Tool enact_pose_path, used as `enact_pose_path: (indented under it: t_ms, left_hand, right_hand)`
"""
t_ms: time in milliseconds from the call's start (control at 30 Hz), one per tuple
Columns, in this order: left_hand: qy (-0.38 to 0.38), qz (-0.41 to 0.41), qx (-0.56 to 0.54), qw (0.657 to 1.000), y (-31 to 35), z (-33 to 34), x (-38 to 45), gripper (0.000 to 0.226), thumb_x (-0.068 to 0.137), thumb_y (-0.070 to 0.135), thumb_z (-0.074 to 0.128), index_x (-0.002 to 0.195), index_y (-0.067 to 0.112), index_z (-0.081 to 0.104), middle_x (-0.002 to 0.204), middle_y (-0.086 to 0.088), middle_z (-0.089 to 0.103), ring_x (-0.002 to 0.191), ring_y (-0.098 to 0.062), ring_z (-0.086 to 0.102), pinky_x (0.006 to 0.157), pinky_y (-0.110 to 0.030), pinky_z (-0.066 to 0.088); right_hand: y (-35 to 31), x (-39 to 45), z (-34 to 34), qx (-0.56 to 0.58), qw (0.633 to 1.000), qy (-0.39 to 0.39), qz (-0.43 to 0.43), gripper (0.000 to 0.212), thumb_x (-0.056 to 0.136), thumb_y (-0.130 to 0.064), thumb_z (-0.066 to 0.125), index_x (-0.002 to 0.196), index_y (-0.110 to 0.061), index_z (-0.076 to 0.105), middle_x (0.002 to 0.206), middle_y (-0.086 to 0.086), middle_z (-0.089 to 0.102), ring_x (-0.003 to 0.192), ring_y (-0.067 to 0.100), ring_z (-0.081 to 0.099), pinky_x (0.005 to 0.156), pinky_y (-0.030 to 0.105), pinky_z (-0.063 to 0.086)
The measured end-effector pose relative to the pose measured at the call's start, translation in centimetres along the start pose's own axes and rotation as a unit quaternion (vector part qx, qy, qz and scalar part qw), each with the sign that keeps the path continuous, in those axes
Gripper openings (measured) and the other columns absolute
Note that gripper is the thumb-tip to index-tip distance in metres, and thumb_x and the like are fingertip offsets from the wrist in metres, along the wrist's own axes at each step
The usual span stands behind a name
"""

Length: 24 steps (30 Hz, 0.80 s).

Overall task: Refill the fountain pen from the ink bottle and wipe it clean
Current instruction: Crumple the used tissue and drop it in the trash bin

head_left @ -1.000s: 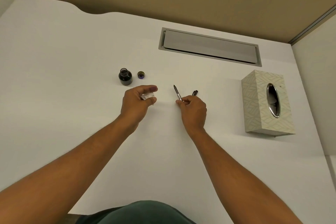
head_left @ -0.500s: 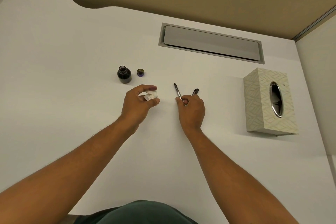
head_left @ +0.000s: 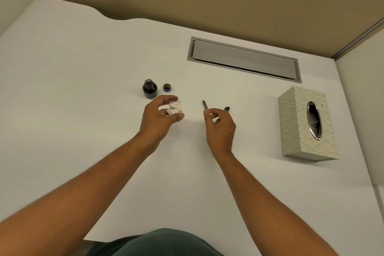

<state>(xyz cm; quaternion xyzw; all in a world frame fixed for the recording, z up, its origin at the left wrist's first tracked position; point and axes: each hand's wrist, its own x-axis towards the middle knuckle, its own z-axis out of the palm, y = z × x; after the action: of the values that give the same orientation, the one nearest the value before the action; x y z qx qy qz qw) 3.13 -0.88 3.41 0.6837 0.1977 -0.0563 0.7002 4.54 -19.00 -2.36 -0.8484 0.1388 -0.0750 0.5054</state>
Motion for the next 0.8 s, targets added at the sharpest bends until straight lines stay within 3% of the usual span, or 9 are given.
enact_pose_path:
  t_ms: [67,133,233,300,400,500,633,800]
  left_hand:
    - [0.000,0.011,0.010,1.000,0.4,-0.3,-0.5,0.056,0.080,0.004,0.088,0.120,0.034,0.064,0.120,0.016,0.066,0.100,-0.013,0.075,0.086,-0.027,0.055]
    - [-0.007,0.016,0.029,0.999,0.7,-0.7,-1.1,0.066,0.076,0.008,0.092,0.127,0.034,0.059,0.128,0.010,0.063,0.102,-0.016,0.075,0.088,-0.032,0.058]
    - [-0.014,0.019,0.044,0.999,0.9,-1.6,-2.1,0.070,0.074,0.014,0.095,0.128,0.035,0.056,0.131,0.006,0.062,0.100,-0.020,0.077,0.090,-0.038,0.061]
    - [-0.010,0.022,0.045,0.999,1.0,-2.3,-2.8,0.068,0.073,0.017,0.096,0.127,0.034,0.058,0.130,0.005,0.062,0.100,-0.024,0.078,0.092,-0.042,0.062]
    - [0.014,0.017,0.035,0.999,1.0,-4.5,-3.9,0.063,0.073,0.016,0.095,0.124,0.028,0.060,0.124,0.002,0.065,0.098,-0.026,0.078,0.092,-0.043,0.062]
    - [0.031,-0.011,-0.009,0.999,1.2,-7.3,-5.4,0.054,0.077,0.012,0.093,0.122,0.018,0.064,0.106,-0.008,0.074,0.090,-0.027,0.077,0.085,-0.042,0.065]
    - [0.070,-0.033,-0.040,0.996,1.2,-11.7,-7.9,0.037,0.082,0.015,0.089,0.115,0.011,0.073,0.089,-0.013,0.081,0.080,-0.022,0.077,0.077,-0.035,0.064]
    - [0.140,-0.046,-0.070,0.987,0.2,-17.7,-10.4,0.027,0.081,0.015,0.089,0.105,0.009,0.078,0.085,-0.006,0.079,0.074,-0.017,0.073,0.073,-0.031,0.060]
  right_hand:
    - [-2.4,-0.8,-0.3,0.060,0.995,-0.072,0.029,0.011,0.103,-0.037,0.065,0.101,-0.030,0.074,0.097,-0.009,0.074,0.077,0.004,0.061,0.074,0.019,0.050]
    - [-4.6,-1.4,-0.4,0.109,0.979,-0.163,0.048,0.013,0.105,-0.039,0.063,0.105,-0.034,0.075,0.097,-0.012,0.077,0.078,0.004,0.064,0.074,0.021,0.052]
    - [-7.0,-2.1,-0.4,0.160,0.955,-0.244,0.048,0.009,0.101,-0.027,0.071,0.107,-0.028,0.078,0.090,-0.013,0.079,0.074,0.000,0.067,0.065,0.019,0.051]
    - [-8.1,-2.4,-0.3,0.165,0.952,-0.256,0.039,0.012,0.097,-0.016,0.075,0.108,-0.018,0.079,0.089,-0.008,0.080,0.073,0.000,0.069,0.062,0.016,0.050]
    - [-9.4,-3.2,0.8,0.162,0.943,-0.290,0.025,0.013,0.095,-0.011,0.076,0.108,-0.011,0.077,0.091,0.003,0.081,0.075,0.009,0.071,0.064,0.023,0.053]
    - [-10.8,-4.4,2.5,0.170,0.937,-0.305,0.021,0.015,0.096,-0.010,0.074,0.111,-0.010,0.074,0.096,0.009,0.079,0.078,0.013,0.075,0.068,0.029,0.060]
    - [-13.1,-7.0,5.6,0.179,0.921,-0.346,0.006,0.029,0.099,-0.011,0.073,0.127,-0.018,0.074,0.102,0.010,0.074,0.079,0.014,0.076,0.077,0.033,0.066]
    - [-15.8,-11.3,9.4,0.171,0.901,-0.398,-0.025,0.021,0.097,-0.011,0.075,0.118,-0.017,0.080,0.095,-0.007,0.082,0.079,0.018,0.078,0.078,0.028,0.064]
